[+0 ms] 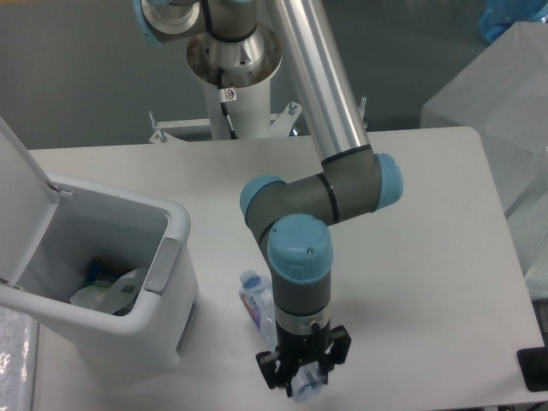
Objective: Place the trash in the trash can
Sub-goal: 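Lift the water bottle and carry it over the trash bin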
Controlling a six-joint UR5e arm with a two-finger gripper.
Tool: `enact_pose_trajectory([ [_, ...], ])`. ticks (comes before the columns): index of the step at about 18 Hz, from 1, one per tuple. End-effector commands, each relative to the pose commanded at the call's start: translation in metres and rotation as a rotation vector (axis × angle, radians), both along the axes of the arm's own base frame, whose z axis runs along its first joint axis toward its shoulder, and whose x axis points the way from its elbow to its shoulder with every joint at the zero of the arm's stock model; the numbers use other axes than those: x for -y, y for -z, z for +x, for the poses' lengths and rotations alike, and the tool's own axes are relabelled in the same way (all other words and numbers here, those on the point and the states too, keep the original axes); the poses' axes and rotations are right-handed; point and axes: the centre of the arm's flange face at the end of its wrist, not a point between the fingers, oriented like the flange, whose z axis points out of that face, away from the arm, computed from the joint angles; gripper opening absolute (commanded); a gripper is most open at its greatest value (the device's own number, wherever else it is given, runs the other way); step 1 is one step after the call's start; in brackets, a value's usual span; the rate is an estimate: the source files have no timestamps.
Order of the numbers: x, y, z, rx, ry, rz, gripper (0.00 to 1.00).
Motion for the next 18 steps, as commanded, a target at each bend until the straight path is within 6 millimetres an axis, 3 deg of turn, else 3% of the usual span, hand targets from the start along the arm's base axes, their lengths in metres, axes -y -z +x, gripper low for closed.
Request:
enact_pose_trajectory([
  [4, -0.004, -0.056, -0.002, -0.111, 0.006, 0.106, 0.55],
  [6, -0.005, -0.103, -0.001, -0.159, 0.014, 0.18, 0.55],
  [8, 0.001, -0.139, 0.011, -0.159, 0.055, 0.247, 0.55],
  [18, 0.035, -0.263, 0.081, -0.241, 0.141, 0.395, 0.55],
])
